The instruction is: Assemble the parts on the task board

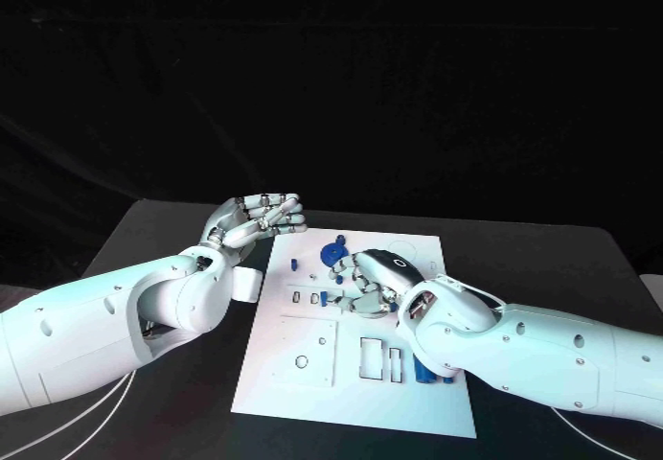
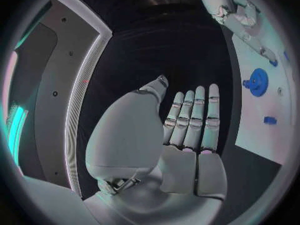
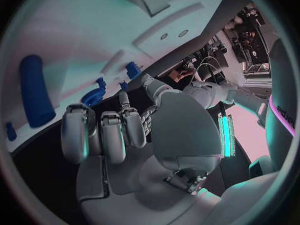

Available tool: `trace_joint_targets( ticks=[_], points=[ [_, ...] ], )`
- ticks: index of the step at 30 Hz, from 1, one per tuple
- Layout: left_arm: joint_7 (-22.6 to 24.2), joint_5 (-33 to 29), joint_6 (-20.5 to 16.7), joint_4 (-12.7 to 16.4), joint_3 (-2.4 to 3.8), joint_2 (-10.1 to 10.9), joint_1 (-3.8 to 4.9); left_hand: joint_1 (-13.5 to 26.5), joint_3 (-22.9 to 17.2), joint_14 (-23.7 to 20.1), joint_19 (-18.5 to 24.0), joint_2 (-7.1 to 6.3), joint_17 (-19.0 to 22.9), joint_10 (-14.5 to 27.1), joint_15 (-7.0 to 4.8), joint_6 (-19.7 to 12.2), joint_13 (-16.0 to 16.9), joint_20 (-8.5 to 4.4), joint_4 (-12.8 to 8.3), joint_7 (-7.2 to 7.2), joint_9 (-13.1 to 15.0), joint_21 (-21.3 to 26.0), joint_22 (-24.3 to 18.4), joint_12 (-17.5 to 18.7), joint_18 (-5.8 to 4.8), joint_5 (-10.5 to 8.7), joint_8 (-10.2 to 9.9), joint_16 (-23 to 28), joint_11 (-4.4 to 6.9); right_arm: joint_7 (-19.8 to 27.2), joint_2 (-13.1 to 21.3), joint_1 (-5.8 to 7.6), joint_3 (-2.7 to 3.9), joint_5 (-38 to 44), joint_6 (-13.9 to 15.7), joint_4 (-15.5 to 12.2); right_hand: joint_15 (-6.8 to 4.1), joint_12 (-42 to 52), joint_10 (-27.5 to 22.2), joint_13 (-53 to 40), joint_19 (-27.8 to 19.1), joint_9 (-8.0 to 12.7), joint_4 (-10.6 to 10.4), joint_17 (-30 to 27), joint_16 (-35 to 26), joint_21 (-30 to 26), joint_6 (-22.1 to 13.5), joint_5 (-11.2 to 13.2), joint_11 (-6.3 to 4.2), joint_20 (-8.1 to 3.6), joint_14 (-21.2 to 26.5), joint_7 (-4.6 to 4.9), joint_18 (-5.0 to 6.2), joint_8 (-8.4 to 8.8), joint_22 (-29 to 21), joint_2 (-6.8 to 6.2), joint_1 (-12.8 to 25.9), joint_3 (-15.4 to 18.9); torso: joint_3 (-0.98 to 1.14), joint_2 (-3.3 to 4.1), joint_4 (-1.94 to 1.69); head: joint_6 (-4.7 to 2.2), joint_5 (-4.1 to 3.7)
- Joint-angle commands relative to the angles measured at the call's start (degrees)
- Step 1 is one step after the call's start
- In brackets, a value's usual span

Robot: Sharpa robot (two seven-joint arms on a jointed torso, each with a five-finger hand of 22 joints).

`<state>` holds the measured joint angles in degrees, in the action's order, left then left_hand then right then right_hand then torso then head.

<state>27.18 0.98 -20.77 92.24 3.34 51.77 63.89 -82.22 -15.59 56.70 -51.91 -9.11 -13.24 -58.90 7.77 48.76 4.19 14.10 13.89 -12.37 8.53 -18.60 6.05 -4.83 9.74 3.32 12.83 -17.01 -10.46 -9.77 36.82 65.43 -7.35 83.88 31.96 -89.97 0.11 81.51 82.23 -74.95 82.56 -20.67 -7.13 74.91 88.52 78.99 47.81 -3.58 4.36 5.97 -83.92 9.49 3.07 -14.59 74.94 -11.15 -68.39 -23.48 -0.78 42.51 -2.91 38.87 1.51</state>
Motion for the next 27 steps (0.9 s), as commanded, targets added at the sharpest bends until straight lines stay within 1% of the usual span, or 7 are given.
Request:
trace_joint_targets(
  ticks=[1,8,10,13,17,21,27],
  points=[
    [-6.53,7.78,4.63,-1.03,0.02,-0.25,0.03,1.78,0.96,2.75,-2.29,0.21,-1.07,-2.12,-0.91,0.22,0.34,-0.98,1.59,-0.70,-0.05,-1.30,0.53,-0.78,0.85,-0.12,-0.27,-1.66,0.77,6.90,2.33,0.84,0.36,-7.92,3.75,-1.91,0.29,-0.30,0.03,-5.66,-0.18,-0.03,-0.02,9.67,-0.19,-0.56,0.53,-0.81,0.21,0.41,-4.85,-0.12,0.11,-0.23,4.90,0.28,-0.91,0.20,0.00,-0.24,0.16,-0.20,0.10],
    [-16.40,15.99,7.67,-3.06,0.01,-0.50,0.04,2.38,2.20,20.63,-15.53,2.11,-10.95,-16.32,-7.08,5.81,4.90,-6.75,1.99,3.09,1.91,-11.57,5.28,-10.04,1.01,-0.11,3.64,-19.25,5.98,14.26,8.35,4.31,0.76,-23.99,1.19,-4.15,0.10,-0.62,-0.26,-5.35,-1.12,-0.52,-0.23,8.51,-0.62,-2.14,1.91,-3.55,-0.01,0.30,-4.56,-0.36,0.50,-1.26,3.72,1.41,-1.95,0.15,0.09,-1.33,0.76,-0.04,0.11],
    [-20.45,18.63,9.51,-3.54,0.02,-0.48,0.07,2.20,1.18,21.14,-18.08,2.90,-22.68,-15.42,-8.04,5.12,9.34,-8.95,2.64,4.03,2.89,-17.41,8.68,-15.54,0.45,-0.13,5.16,-33.53,6.46,14.89,9.95,5.45,0.79,-26.86,0.54,-4.24,0.09,-0.59,-0.24,-5.37,-1.07,-0.56,-0.27,8.61,-0.59,-2.08,1.97,-3.69,-0.03,0.29,-4.58,-0.37,0.49,-1.32,3.78,1.43,-1.95,0.18,0.15,-1.61,0.89,0.19,0.15],
    [-25.59,22.42,11.94,-4.31,0.02,-0.65,0.16,3.48,1.05,26.03,-21.25,3.21,-52.29,-10.21,-8.48,2.67,16.53,-9.36,2.57,3.71,4.82,-27.55,15.77,-24.26,0.00,-0.01,8.30,-58.83,6.16,15.17,11.84,6.77,0.81,-29.80,-0.09,-3.98,0.06,-0.52,-0.17,-5.45,-0.94,-0.68,-0.32,8.68,-0.57,-1.92,2.15,-4.05,-0.07,0.27,-4.60,-0.42,0.43,-1.50,3.95,1.49,-1.98,0.24,0.30,-1.98,1.01,0.23,0.32],
    [-33.62,28.34,16.43,-5.52,0.03,-1.32,1.05,9.26,2.58,30.45,-26.71,4.00,-68.38,-7.27,-9.13,1.28,28.16,-9.99,2.21,5.11,9.17,-48.62,42.64,-40.85,-3.05,0.17,15.64,-69.46,7.74,15.22,14.19,7.84,0.82,-32.07,-0.51,-3.57,0.02,-0.45,-0.10,-5.51,-0.84,-0.82,-0.39,8.65,-0.59,-1.80,2.32,-4.42,-0.13,0.23,-4.59,-0.48,0.40,-1.69,4.08,1.42,-1.96,0.40,0.37,-2.44,1.12,0.56,0.29],
    [-41.78,35.34,22.06,-6.67,0.02,-2.31,2.61,14.54,4.08,32.13,-28.29,4.78,-72.78,-13.09,-9.61,-0.57,51.10,-10.69,2.55,5.89,13.69,-55.62,52.41,-62.51,-4.17,0.02,23.09,-71.44,8.46,15.03,15.76,8.27,0.82,-33.07,-0.68,-3.10,-0.02,-0.46,-0.09,-5.50,-0.81,-0.90,-0.46,8.68,-0.58,-1.78,2.38,-4.71,-0.16,0.21,-4.60,-0.52,0.39,-1.78,4.12,1.37,-1.93,0.52,0.58,-2.77,1.08,0.78,0.50],
    [-50.24,43.36,28.17,-7.76,-0.21,-4.19,4.95,17.50,6.71,32.36,-28.94,5.41,-73.31,-11.97,-10.36,-4.12,52.48,-11.54,3.00,6.57,17.19,-56.82,53.91,-64.85,-4.34,-0.20,27.82,-71.65,9.11,14.68,16.91,8.47,0.81,-33.52,-0.66,-2.59,-0.04,-0.51,-0.11,-5.45,-0.83,-0.97,-0.51,8.58,-0.62,-1.83,2.38,-5.02,-0.19,0.18,-4.58,-0.55,0.40,-1.84,4.09,1.31,-1.93,0.62,0.87,-3.10,0.99,1.29,0.48]
  ],
)
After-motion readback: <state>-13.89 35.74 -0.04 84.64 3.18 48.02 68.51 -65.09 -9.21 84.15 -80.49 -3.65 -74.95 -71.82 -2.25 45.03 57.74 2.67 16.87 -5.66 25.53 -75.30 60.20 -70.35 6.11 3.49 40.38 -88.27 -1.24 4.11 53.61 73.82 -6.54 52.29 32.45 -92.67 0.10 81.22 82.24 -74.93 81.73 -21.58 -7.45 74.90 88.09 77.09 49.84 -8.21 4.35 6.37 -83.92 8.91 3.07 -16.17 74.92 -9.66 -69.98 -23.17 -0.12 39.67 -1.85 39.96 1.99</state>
